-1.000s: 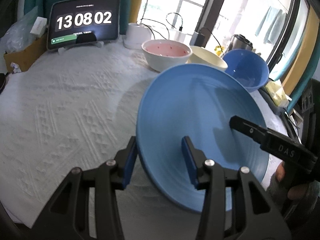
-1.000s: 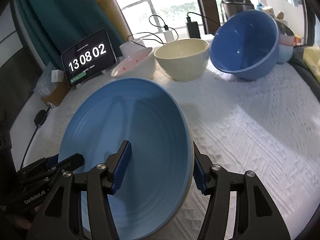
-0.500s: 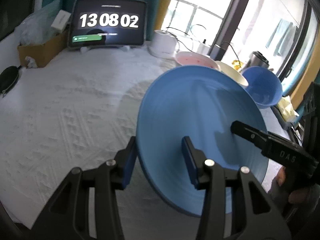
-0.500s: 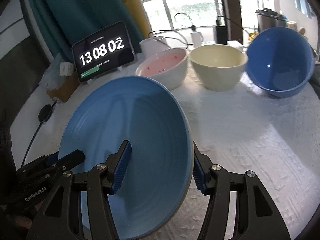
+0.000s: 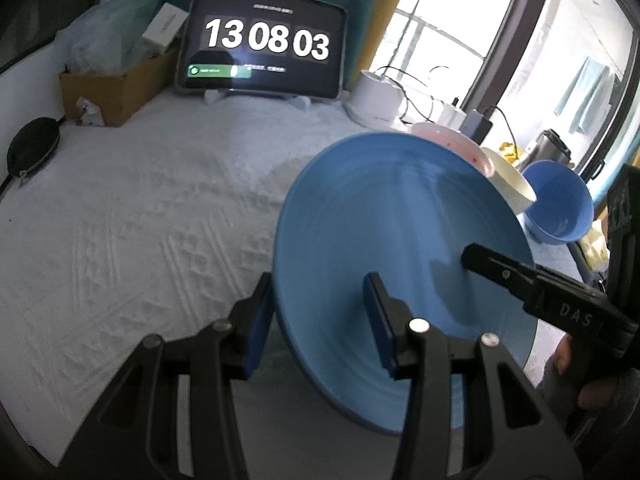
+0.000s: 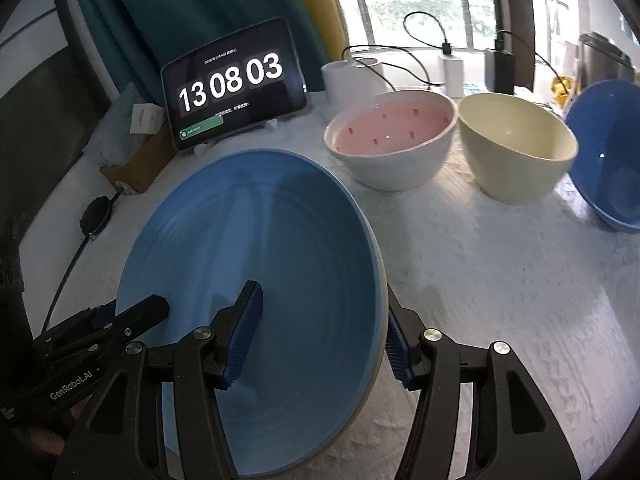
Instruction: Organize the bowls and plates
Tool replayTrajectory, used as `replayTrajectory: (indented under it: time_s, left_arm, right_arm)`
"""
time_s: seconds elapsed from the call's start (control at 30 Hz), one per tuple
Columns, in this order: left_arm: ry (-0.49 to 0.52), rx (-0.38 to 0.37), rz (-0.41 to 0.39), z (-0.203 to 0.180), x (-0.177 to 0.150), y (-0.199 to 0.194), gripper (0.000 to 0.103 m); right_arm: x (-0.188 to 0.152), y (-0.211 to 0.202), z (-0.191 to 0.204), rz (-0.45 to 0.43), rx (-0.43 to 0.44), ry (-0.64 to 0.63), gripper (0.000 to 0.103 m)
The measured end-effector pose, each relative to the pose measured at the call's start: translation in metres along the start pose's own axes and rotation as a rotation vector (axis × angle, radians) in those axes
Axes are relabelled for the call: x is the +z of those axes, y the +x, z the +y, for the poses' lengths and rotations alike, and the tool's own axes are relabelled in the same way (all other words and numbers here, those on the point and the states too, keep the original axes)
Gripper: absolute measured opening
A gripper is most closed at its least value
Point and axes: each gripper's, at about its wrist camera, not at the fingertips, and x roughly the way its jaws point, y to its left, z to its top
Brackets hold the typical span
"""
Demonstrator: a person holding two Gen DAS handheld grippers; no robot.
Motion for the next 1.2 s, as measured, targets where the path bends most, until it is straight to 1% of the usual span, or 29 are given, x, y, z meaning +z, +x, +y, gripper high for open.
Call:
replayTrajectory:
  time_s: [0.2,0.33,0.47,0.57,0.67,0.87,0.97,1.03,1.2]
  left_arm:
    - [-0.011,0.029,0.037,0.011,0.0,0.012,0.046]
    - [0.005,0.036,0.023,0.011,0.0,0.011,0.048]
    - [0.059,0.072,0.007,0.003,-0.003,0.011,0.048]
    - [0.072,0.092,-0.004,0.001,-0.004,0.008,0.049]
    - [0.081,0.144,-0.037,0.0,-0.004,0.001,0.049]
    - [0.055,0.2,-0.094,0.003,-0.004,-0.018,0.05]
    - [0.065,0.236,-0.119,0.0,-0.005,-0.025,0.051]
    - [0.076,0.246,-0.134,-0.005,-0.006,-0.03,0.051]
    - [0.107,0.238,-0.168,-0.023,-0.006,-0.042,0.051]
  right_arm:
    - [0.004,0.019,0.008,0.032,0.01,-0.015,0.06]
    - [0.003,0.03,0.007,0.064,0.019,0.003,0.061]
    - [0.002,0.033,0.003,0.087,0.019,0.025,0.061]
    - [0.001,0.03,0.006,0.081,0.003,-0.001,0.061]
    - [0.0,0.025,0.006,0.066,-0.016,-0.018,0.061]
    - [-0.002,0.011,-0.008,0.043,-0.04,0.006,0.061]
    - [-0.004,0.001,-0.014,0.027,-0.045,0.016,0.061]
    - [-0.006,-0.007,-0.019,0.014,-0.047,0.022,0.061]
    - [-0.013,-0.023,-0.028,-0.004,-0.052,0.032,0.061]
